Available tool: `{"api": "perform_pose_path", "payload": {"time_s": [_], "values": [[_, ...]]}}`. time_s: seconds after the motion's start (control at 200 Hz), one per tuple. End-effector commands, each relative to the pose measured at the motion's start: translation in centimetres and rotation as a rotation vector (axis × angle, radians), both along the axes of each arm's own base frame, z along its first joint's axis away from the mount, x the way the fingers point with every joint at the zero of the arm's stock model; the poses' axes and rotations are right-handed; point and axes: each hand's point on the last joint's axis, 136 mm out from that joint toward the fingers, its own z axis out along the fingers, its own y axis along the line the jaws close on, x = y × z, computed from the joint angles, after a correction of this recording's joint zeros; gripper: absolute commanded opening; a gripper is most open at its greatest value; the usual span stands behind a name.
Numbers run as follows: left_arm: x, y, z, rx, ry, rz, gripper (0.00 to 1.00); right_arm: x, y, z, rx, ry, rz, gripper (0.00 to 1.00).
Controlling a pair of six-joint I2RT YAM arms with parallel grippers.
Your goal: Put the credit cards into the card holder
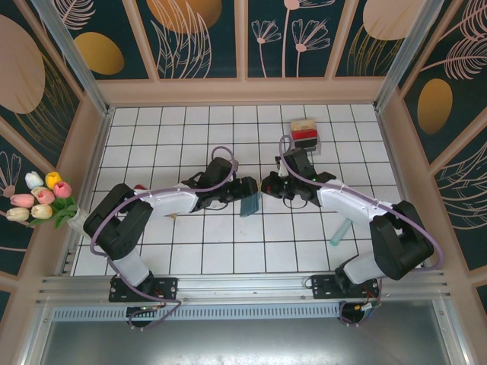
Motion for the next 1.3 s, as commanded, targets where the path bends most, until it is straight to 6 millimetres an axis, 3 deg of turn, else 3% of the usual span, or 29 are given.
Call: {"api": "perform_pose_path", "payload": {"time_s": [0.0,0.14,0.16,0.27,0.515,0.616,0.721,0.751,0.841,0.901,1.016,1.131,1.221,1.241,1.296], "values": [[-0.1,0.5,-0.2,0.052,0.004,-0.009,0.71,0.2,0.5,1.8,0.068,-0.037,0.006,0.0],[0.0,0.5,-0.1,0.067,-0.001,-0.018,0.71,0.2,0.6,1.9,0.075,-0.035,0.012,0.0],[-0.1,0.5,-1.1,0.085,0.017,-0.021,0.71,0.2,0.6,1.9,0.077,-0.034,0.013,0.0],[0.0,0.8,-1.5,0.122,0.019,-0.029,0.68,0.3,0.5,1.9,0.074,-0.032,0.004,0.0],[-0.1,1.8,-2.5,0.181,0.026,-0.014,0.46,0.4,0.0,1.7,0.058,-0.029,-0.015,0.0],[-0.1,2.4,-2.5,0.208,0.018,-0.001,0.31,0.3,-0.4,1.4,0.039,-0.025,-0.026,0.0],[0.1,2.9,-2.2,0.229,0.001,0.014,0.19,0.4,-2.1,-0.3,-0.061,-0.006,-0.085,0.0],[0.1,3.0,-2.2,0.235,0.002,0.013,0.15,1.0,-3.8,-1.1,-0.101,0.009,-0.136,0.0],[-0.1,3.4,-2.6,0.254,0.005,0.017,0.0,0.9,-6.0,-3.2,-0.192,0.047,-0.19,0.0],[-0.2,3.7,-2.9,0.262,0.011,0.022,0.0,0.6,-7.3,-4.7,-0.239,0.075,-0.221,0.0],[-0.4,3.9,-3.2,0.268,0.015,0.027,0.0,0.1,-8.3,-6.4,-0.275,0.106,-0.232,0.06],[-0.9,4.1,-3.8,0.262,0.025,0.021,0.0,0.0,-9.8,-7.2,-0.364,0.125,-0.265,0.28],[-1.0,3.9,-3.9,0.243,0.024,0.016,0.0,0.7,-10.0,-5.6,-0.381,0.093,-0.276,0.33],[-0.8,3.7,-2.8,0.222,0.002,0.016,0.0,1.0,-9.9,-4.9,-0.373,0.076,-0.279,0.33],[-0.8,3.5,-2.6,0.212,-0.004,0.012,0.0,1.5,-9.3,-3.1,-0.338,0.026,-0.28,0.4]]}}
